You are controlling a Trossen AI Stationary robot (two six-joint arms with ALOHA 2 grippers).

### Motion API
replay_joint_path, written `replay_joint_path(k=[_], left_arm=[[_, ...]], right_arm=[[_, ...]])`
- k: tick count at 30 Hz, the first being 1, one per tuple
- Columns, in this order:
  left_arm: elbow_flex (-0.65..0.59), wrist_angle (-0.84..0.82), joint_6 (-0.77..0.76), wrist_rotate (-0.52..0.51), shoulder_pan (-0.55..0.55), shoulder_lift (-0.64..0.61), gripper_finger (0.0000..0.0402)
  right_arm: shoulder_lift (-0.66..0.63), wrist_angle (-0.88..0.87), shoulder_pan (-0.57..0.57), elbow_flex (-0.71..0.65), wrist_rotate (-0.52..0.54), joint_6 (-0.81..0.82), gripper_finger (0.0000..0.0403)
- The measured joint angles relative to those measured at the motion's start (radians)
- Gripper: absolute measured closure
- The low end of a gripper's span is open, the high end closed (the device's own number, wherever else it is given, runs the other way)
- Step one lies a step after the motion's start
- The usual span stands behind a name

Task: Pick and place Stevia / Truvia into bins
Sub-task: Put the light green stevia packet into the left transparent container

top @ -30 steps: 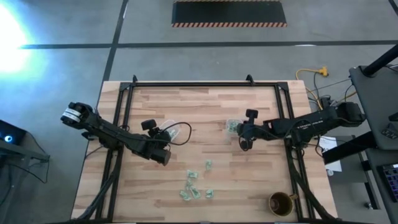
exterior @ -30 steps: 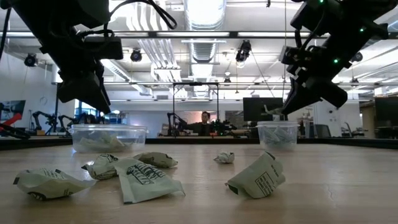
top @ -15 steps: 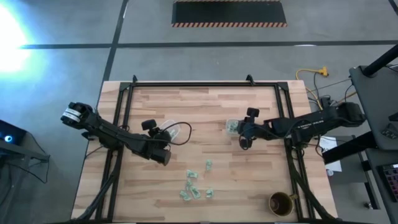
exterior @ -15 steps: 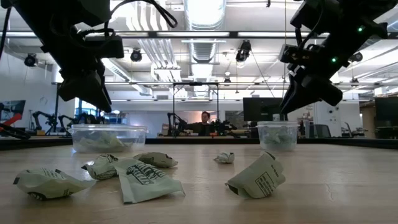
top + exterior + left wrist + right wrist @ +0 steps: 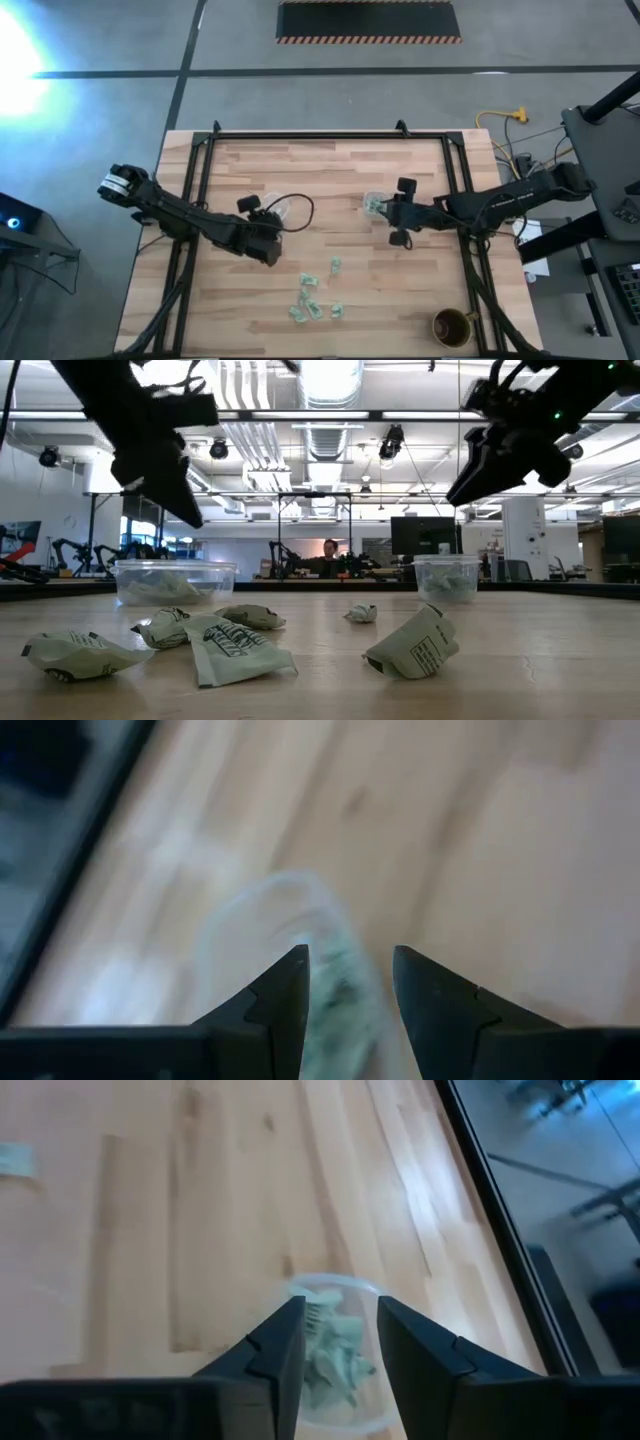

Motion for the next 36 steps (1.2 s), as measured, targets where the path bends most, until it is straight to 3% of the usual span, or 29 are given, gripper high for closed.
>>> replay_joint_path(k=[8, 12, 25, 36], left_arm=[[-0.02, 0.425, 0.335, 0.216, 0.0, 0.0, 0.0271], [-0.024, 0.55, 0.413, 0.319, -0.002, 0.009, 0.0271], [0.005, 0.701, 0.43, 0.518, -0.023, 0.211, 0.0271], [0.087, 0.713, 0.512, 0.525, -0.063, 0.342, 0.0271]], right_arm=[[0.005, 0.017, 0.09, 0.0, -0.006, 0.0, 0.0294], [0.004, 0.023, 0.1, 0.0, -0.029, 0.007, 0.0294], [0.004, 0.126, 0.108, -0.003, -0.185, 0.013, 0.0308], [0.005, 0.129, 0.109, -0.022, -0.184, 0.01, 0.0309]])
